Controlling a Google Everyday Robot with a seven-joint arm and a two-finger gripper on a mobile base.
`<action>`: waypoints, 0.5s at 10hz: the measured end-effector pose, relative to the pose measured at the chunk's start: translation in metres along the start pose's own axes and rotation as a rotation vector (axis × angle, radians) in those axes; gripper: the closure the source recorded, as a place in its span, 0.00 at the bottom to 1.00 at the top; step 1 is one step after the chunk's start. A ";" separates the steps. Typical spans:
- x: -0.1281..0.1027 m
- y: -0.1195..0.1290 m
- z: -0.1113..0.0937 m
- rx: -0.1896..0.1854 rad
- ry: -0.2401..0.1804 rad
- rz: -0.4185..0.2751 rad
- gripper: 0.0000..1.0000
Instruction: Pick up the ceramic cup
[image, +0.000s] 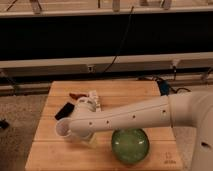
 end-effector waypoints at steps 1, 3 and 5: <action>0.000 0.000 0.001 0.000 0.000 -0.001 0.31; 0.000 0.000 0.002 0.002 -0.002 -0.002 0.39; 0.001 -0.001 0.004 0.007 -0.003 -0.004 0.51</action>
